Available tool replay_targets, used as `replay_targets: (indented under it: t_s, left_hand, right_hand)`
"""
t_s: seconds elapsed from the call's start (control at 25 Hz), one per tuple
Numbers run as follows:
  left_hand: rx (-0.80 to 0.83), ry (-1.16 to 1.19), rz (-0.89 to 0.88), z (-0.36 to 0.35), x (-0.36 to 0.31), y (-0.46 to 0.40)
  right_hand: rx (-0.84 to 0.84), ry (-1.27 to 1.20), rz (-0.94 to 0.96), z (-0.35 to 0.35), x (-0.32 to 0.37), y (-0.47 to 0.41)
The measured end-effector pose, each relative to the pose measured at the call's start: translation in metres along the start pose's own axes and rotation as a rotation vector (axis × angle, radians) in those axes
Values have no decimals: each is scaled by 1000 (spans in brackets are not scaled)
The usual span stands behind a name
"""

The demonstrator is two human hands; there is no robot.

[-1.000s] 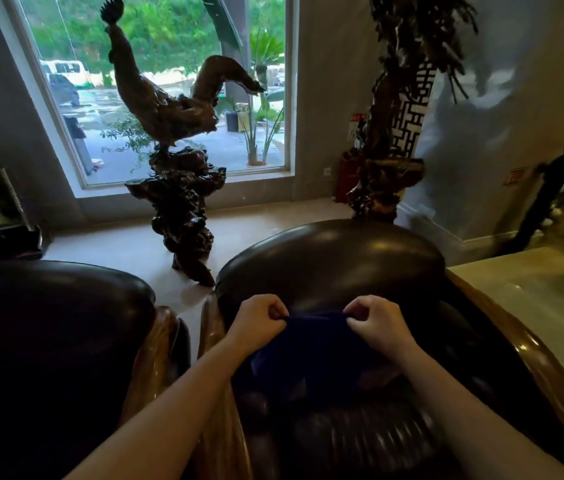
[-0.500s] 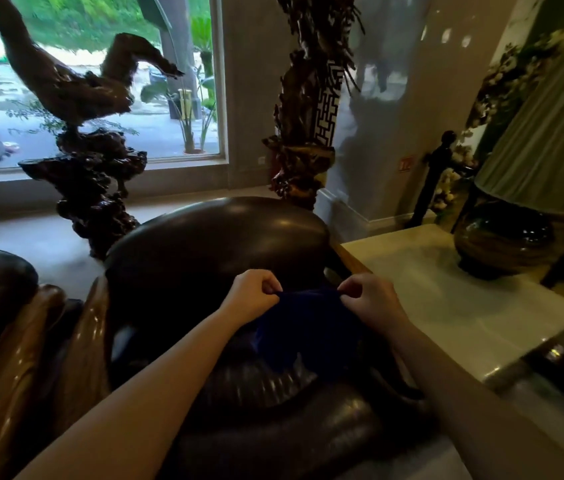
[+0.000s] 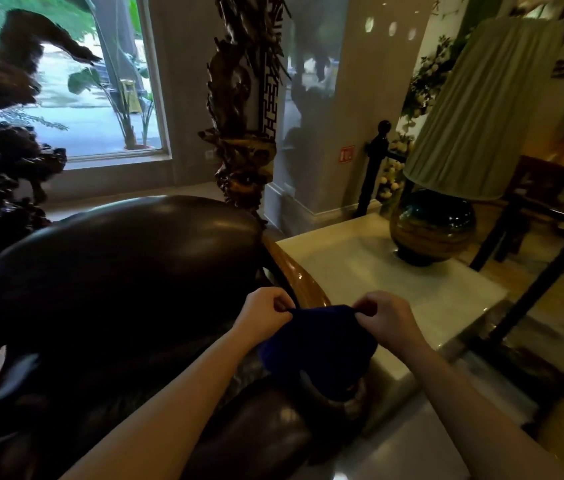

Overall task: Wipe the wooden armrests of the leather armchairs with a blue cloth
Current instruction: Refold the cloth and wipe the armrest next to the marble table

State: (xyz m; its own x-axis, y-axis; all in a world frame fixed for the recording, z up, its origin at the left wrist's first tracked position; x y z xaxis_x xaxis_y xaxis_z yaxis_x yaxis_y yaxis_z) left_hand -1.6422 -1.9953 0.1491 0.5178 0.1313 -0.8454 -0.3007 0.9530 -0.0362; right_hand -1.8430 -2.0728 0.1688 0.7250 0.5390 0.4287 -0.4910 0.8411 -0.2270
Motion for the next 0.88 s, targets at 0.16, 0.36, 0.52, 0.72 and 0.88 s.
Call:
replay_targets:
  t_s: [0.16,0.36,0.52,0.72,0.88]
  left_hand:
    - [34,43,60,-57,-7,-59]
    - [32,51,87,-96,-22,-120]
    - [-21,27,136,-124,-24,-148]
    - [-118,11,279,-175,6,-148]
    - [-142,-3,445,-231,55,-132]
  right_hand:
    - [53,40,-27,8,-67,-52]
    - [92,19,-6,10,-129,-112]
    - [155,-26,38,-5,-171,-143]
    - [273,-112,91,-55,-222,-155]
    - [391,-127,105,-111,-266,-141]
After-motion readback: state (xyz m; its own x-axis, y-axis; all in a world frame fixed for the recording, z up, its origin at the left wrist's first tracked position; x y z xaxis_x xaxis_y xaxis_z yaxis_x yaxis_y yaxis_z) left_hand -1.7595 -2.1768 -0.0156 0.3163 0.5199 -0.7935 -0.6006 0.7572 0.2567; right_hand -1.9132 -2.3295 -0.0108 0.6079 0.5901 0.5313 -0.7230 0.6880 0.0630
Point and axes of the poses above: each hand's wrist, its own y-axis away from the middle knuckle, its own z-axis out of the back of the hand, x = y × z, the point moved 3 cm from there along -y, towards the middle knuckle, and after that the axes turned 5 degrees about y, right-handed, at the moved point
